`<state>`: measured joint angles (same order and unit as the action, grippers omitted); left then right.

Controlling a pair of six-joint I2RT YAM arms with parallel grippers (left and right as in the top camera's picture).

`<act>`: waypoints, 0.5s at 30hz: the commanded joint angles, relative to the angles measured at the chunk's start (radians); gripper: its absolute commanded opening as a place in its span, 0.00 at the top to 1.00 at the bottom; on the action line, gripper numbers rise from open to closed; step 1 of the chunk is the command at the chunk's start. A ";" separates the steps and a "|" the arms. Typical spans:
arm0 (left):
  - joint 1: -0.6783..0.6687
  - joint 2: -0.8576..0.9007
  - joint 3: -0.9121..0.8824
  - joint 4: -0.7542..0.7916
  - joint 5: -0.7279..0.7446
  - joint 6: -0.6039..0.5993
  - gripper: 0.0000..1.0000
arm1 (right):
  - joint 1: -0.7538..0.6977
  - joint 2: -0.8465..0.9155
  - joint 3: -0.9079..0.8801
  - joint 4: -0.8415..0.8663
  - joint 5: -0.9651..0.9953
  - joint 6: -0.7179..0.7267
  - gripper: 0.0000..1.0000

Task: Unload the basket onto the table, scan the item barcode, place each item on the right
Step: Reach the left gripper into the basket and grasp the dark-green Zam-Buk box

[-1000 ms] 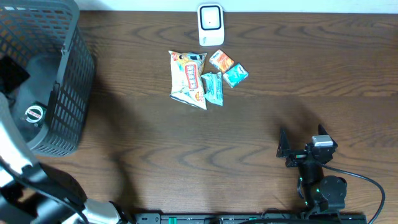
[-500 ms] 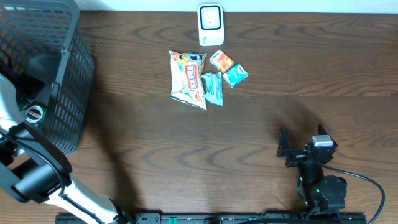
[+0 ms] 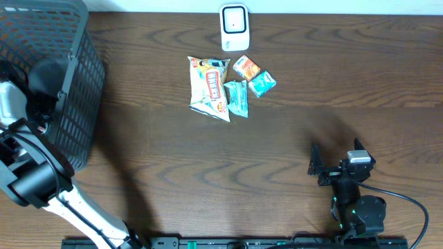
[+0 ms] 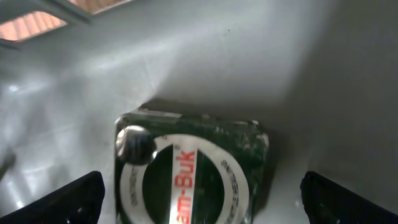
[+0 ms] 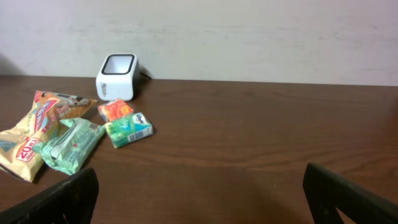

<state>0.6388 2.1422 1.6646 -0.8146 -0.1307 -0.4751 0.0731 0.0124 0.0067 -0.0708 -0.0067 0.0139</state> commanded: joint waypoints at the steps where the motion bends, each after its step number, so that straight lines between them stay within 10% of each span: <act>1: 0.002 0.040 -0.010 0.011 -0.017 0.033 0.00 | -0.008 -0.004 -0.002 -0.005 0.005 0.000 0.01; 15: 0.002 0.074 -0.010 0.011 -0.016 0.108 0.38 | -0.008 -0.004 -0.002 -0.005 0.005 0.000 0.01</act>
<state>0.6384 2.1639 1.6653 -0.7853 -0.1341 -0.3840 0.0731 0.0124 0.0067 -0.0708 -0.0067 0.0143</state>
